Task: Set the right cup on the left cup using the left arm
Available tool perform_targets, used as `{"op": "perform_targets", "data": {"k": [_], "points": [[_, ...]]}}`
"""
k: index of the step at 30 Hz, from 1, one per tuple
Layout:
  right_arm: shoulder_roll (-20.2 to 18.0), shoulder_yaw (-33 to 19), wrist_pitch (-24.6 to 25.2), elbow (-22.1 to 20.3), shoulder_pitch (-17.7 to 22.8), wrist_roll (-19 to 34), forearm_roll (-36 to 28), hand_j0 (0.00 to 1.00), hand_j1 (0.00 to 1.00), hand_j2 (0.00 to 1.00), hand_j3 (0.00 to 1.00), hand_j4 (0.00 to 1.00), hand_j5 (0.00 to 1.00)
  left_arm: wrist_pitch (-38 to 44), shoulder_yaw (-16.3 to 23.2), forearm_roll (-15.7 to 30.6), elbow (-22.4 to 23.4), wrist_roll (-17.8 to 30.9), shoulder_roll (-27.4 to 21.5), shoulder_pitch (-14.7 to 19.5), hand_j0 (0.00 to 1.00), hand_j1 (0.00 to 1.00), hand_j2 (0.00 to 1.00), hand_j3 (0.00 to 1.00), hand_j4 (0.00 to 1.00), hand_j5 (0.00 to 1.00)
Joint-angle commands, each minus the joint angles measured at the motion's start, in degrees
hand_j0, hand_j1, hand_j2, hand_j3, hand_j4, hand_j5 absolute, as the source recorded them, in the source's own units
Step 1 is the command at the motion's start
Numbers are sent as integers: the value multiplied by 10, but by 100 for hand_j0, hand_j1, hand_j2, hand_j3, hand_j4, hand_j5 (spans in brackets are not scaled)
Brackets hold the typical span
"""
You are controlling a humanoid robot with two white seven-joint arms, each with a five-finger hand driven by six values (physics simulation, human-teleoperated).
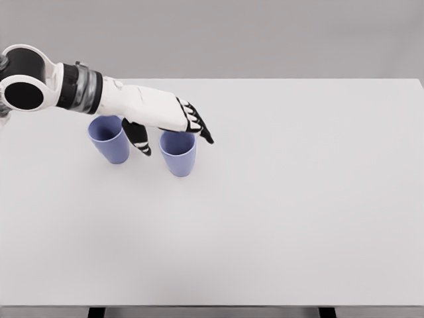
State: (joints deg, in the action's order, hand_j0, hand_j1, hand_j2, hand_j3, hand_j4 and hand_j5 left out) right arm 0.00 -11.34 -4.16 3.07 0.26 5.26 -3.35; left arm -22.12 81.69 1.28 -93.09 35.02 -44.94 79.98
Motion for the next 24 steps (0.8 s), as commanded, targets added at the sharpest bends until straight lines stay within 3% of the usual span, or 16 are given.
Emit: {"op": "perform_targets", "data": {"k": [1,12,19,24], "points": [[0,0,0,0,0,0,0,100,100,100,100,100,100,9,-1,-14,2,0,1,0,96,96,96,96,96,96],[0,0,0,0,0,0,0,100,100,100,100,100,100,16,-16,-73,1,0,10,-18,96,96,96,96,96,96],[0,0,0,0,0,0,0,100,100,100,100,100,100,16,-85,-124,1,0,18,-76,95,95,95,95,95,95],[0,0,0,0,0,0,0,100,100,100,100,100,100,16,-87,-124,3,0,29,-77,95,95,95,95,95,95]]}}
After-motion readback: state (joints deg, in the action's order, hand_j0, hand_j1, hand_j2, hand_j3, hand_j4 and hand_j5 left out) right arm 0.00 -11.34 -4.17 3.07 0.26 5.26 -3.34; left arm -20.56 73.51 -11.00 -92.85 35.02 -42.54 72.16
